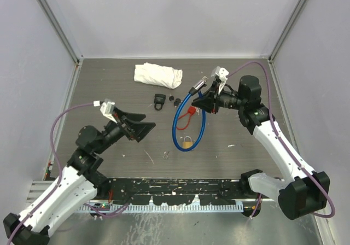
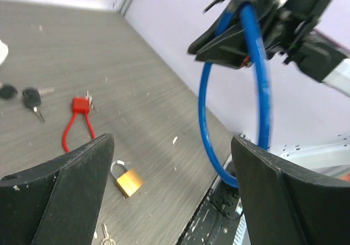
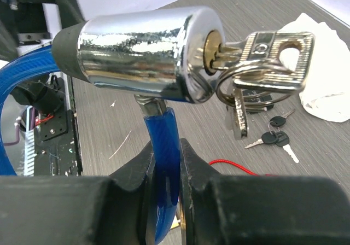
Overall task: Lock with the key
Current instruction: Lock the lock.
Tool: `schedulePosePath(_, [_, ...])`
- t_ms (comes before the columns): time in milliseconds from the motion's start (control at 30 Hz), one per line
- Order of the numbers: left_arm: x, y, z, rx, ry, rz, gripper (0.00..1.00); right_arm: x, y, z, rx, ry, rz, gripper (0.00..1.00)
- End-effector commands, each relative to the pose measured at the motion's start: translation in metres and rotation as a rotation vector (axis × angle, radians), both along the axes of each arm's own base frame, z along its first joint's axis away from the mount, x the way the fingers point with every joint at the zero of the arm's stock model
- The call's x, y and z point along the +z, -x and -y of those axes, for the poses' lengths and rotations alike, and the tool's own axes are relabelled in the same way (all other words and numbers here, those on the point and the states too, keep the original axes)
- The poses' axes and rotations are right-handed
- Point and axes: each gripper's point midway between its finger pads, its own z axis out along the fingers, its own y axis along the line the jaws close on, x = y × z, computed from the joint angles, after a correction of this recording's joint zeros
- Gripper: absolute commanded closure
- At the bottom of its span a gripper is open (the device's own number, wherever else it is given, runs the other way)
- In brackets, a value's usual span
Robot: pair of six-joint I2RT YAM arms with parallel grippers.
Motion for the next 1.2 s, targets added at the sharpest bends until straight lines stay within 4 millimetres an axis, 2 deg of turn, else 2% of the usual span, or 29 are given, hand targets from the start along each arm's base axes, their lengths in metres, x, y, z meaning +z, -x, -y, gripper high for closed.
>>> schedulePosePath(0, [0.063, 0.015, -0.030, 0.121, 0.096, 0.246, 0.12, 0.030, -0.009, 0.004, -0.047, -0.050, 0.088, 0.99])
schedulePosePath(33, [0.064, 0.019, -0.032, 0.123, 0.098, 0.248, 0.15, 0.030, -0.013, 0.005, -0.072, -0.049, 0.087, 0.99])
schedulePosePath(133, [0.065, 0.027, -0.033, 0.113, 0.077, 0.250, 0.17, 0.032, -0.022, 0.009, -0.119, -0.053, 0.084, 0.99])
schedulePosePath(267, [0.062, 0.029, -0.018, 0.068, -0.025, 0.241, 0.17, 0.034, -0.034, 0.019, -0.190, -0.054, 0.082, 0.99])
schedulePosePath(467, [0.064, 0.028, 0.027, 0.026, -0.212, 0.324, 0.15, 0.035, -0.055, 0.045, -0.317, -0.041, 0.084, 0.99])
schedulePosePath(633, [0.064, 0.029, 0.080, -0.009, -0.312, 0.363, 0.14, 0.030, -0.068, 0.059, -0.403, -0.020, 0.082, 0.99])
schedulePosePath(767, [0.068, 0.017, 0.113, 0.022, -0.321, 0.367, 0.20, 0.028, -0.075, 0.066, -0.461, -0.010, 0.077, 0.99])
schedulePosePath(900, [0.056, -0.006, 0.147, 0.083, -0.276, 0.299, 0.26, 0.025, -0.081, 0.069, -0.497, -0.018, 0.056, 0.99])
schedulePosePath(1067, [0.028, -0.039, 0.192, 0.163, -0.330, 0.230, 0.27, 0.025, -0.084, 0.073, -0.538, -0.035, 0.043, 0.99])
schedulePosePath(1167, [0.026, -0.056, 0.210, 0.224, -0.355, 0.234, 0.27, 0.025, -0.086, 0.074, -0.555, -0.037, 0.042, 0.99])
